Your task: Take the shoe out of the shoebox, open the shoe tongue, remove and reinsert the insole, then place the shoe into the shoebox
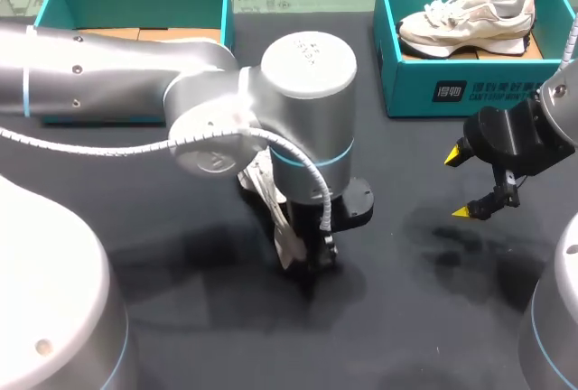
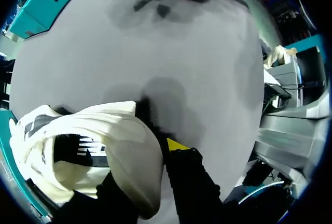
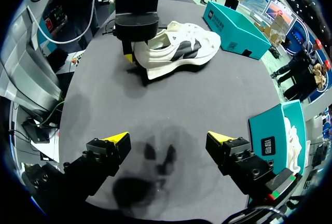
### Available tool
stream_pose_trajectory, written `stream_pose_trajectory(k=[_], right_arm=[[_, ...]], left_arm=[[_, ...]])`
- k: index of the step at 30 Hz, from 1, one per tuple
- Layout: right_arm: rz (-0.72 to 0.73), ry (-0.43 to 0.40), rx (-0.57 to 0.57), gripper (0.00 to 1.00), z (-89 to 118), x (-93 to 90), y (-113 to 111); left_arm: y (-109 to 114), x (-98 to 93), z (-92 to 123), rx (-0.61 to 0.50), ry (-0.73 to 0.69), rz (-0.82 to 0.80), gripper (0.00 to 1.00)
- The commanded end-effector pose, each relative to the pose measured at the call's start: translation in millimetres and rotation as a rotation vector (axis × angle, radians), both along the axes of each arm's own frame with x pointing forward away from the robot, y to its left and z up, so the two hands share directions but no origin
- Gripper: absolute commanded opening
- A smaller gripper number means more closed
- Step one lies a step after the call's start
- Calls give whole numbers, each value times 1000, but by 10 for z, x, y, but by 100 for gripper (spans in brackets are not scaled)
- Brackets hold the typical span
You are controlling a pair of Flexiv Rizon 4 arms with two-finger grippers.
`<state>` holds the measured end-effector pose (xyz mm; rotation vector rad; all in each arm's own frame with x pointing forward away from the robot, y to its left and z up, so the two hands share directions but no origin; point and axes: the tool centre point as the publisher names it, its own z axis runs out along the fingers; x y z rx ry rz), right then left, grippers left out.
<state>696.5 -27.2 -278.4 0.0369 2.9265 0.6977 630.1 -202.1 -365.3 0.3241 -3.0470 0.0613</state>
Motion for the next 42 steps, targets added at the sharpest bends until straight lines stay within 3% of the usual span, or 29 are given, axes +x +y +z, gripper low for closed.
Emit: stream_pose_trajectory(k=[1,8,18,35,42], right_arm=[[-1,-3,-2,100,-7,-15,1],[-1,-3,-2,100,-7,-15,1],[-1,-3,-2,100,-7,-15,1],[-1,-3,-2,100,-7,-15,1],[-1,-3,-2,100,-7,-15,1]], left_arm=[[185,173,431,-8,5,-47,0],[361,488,899,-18,45,-199,0],[639,1006,1449,10,59,-273,0],[639,1006,1449,10,59,-273,0],[1030,1295,1971,-10,10,-319,0]])
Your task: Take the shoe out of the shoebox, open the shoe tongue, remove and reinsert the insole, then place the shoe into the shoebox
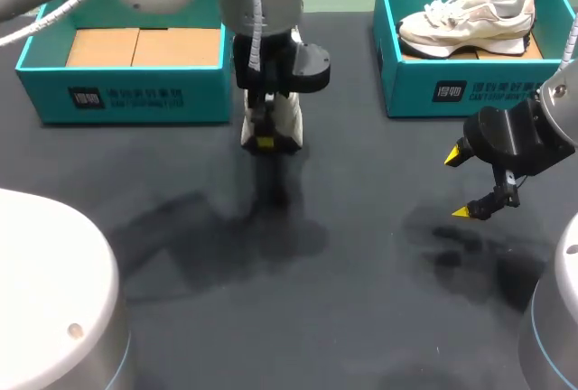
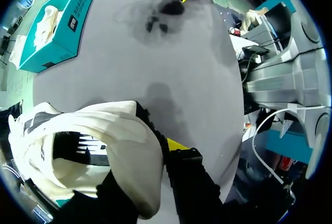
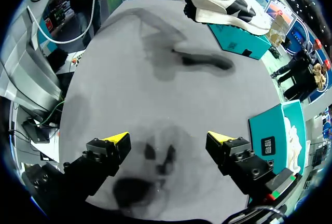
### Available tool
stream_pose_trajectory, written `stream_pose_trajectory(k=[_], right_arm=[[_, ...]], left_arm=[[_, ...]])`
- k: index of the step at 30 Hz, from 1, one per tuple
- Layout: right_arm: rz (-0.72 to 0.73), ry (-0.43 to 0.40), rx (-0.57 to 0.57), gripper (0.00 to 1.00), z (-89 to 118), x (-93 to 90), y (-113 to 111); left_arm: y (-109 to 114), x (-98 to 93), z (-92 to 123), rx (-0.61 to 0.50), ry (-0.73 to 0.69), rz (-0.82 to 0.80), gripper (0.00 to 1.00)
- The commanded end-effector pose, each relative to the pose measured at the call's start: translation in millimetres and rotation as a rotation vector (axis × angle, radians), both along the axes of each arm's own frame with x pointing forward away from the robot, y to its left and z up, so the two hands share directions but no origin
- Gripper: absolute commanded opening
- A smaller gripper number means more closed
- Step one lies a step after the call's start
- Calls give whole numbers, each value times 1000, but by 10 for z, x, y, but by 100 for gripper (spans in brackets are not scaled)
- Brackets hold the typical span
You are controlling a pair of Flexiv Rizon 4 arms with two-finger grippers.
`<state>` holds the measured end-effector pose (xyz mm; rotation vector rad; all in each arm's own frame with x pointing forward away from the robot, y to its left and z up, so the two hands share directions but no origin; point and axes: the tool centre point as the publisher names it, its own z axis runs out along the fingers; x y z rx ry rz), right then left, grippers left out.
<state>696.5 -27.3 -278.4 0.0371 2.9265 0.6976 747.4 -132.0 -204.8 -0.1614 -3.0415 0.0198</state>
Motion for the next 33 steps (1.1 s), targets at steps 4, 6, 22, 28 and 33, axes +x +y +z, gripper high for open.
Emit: stream_pose_trajectory(k=[4,6,22,28,33], right_arm=[[-1,-3,-2,100,-7,-16,1],[-1,-3,-2,100,-7,-16,1],[-1,-3,-2,100,-7,-16,1],[-1,-3,-2,100,-7,-16,1],[-1,-3,-2,100,-7,-16,1]], left_arm=[[613,286,686,-58,43,12,0],[761,386,819,-66,45,12,0],[1973,1289,1286,8,16,-130,0],[1973,1289,1286,8,16,-130,0],[1973,1289,1286,8,16,-130,0]])
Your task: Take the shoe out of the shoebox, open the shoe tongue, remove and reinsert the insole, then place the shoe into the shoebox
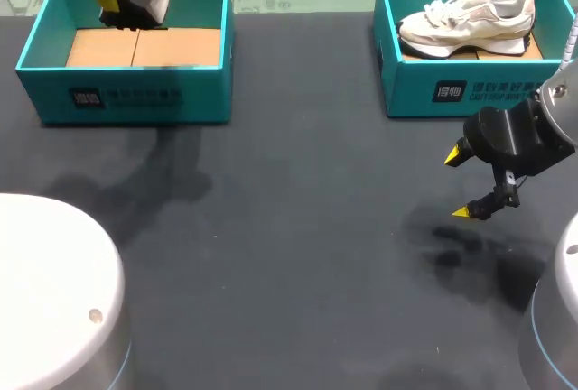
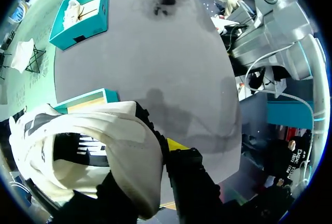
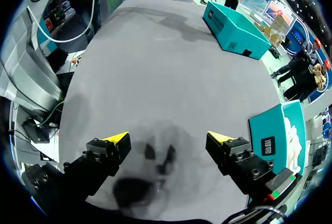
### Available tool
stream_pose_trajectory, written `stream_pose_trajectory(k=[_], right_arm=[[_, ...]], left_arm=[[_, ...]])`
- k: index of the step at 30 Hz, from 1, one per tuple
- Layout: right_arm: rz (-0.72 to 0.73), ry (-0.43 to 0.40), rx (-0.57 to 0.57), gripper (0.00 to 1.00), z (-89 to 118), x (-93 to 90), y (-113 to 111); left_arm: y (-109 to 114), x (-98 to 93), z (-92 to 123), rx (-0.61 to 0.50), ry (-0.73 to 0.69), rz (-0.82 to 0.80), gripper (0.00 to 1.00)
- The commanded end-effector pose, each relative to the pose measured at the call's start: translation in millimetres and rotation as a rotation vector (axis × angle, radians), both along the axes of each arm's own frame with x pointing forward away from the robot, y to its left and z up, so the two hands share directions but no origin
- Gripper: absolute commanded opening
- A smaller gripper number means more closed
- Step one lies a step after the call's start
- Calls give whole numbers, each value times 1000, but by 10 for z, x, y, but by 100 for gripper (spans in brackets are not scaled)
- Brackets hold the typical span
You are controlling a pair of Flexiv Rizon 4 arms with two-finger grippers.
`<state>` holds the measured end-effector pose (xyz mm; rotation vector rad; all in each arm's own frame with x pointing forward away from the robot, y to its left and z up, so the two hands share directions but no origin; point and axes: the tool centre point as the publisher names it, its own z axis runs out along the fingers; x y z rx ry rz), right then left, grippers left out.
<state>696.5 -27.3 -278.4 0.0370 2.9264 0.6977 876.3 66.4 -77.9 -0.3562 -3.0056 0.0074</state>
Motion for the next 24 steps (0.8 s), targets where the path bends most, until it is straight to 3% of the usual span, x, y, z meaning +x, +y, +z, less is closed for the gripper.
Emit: stream_pose_trajectory(k=[1,4,14,21,24], right_arm=[[-1,-3,-2,100,-7,-15,1],[-1,-3,-2,100,-7,-15,1],[-1,-3,-2,100,-7,-15,1],[-1,-3,-2,100,-7,-15,1],[-1,-3,-2,100,-7,-15,1]], left_arm=[[-11,0,18,5,-2,0,0],[42,30,46,18,-24,3,0],[827,678,93,61,-4,160,0],[1247,1128,50,19,54,103,0],[1398,1374,28,53,39,92,0]])
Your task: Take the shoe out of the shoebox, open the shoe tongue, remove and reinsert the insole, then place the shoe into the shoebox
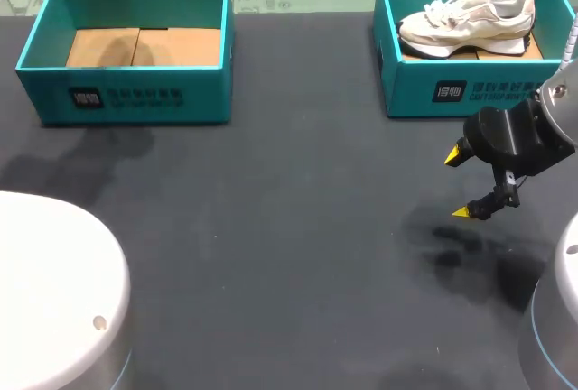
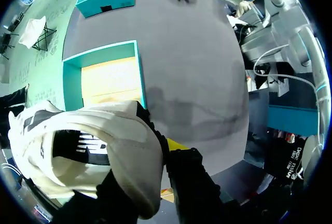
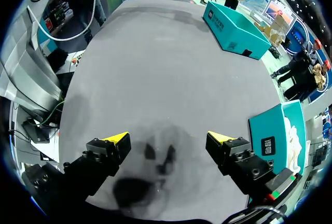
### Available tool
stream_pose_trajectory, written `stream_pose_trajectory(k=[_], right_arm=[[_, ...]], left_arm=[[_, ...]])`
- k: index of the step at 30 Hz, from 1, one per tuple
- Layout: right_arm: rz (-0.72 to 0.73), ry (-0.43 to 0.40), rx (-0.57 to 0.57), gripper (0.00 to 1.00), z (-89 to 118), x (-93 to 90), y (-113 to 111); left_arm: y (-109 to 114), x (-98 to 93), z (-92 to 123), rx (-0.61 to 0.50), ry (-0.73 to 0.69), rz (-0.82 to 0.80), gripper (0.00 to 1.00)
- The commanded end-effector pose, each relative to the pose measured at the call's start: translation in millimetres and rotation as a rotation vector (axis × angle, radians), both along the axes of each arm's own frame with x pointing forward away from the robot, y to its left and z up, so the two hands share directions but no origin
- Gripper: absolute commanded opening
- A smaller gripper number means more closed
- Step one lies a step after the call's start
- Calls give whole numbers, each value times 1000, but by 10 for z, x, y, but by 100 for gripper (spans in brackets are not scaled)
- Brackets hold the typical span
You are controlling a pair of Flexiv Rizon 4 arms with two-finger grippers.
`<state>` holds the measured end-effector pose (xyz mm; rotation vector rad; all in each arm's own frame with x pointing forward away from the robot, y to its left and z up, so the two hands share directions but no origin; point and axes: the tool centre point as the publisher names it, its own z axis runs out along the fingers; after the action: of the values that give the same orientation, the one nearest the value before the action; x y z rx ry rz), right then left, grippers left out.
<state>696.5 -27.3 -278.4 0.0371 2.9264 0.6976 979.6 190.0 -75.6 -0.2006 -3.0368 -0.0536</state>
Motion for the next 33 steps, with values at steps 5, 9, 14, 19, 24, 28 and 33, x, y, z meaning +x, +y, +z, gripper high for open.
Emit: stream_pose_trajectory(k=[5,9,14,19,24,28,33], right_arm=[[-1,-2,-2,100,-7,-15,1],[-1,-2,-2,100,-7,-15,1],[-1,-2,-2,100,-7,-15,1],[-1,-2,-2,100,-7,-15,1],[-1,-2,-2,100,-7,-15,1],[-1,-2,-2,100,-7,-15,1],[-1,-2,-2,100,-7,-15,1]], left_arm=[[369,674,-32,12,61,-16,0],[506,897,-73,1,60,-24,0],[554,1023,-185,-9,80,-199,0],[539,1019,-333,46,80,-451,0],[574,941,-459,77,43,-775,0],[742,823,-402,99,28,-1122,0],[742,823,-402,99,28,-1122,0]])
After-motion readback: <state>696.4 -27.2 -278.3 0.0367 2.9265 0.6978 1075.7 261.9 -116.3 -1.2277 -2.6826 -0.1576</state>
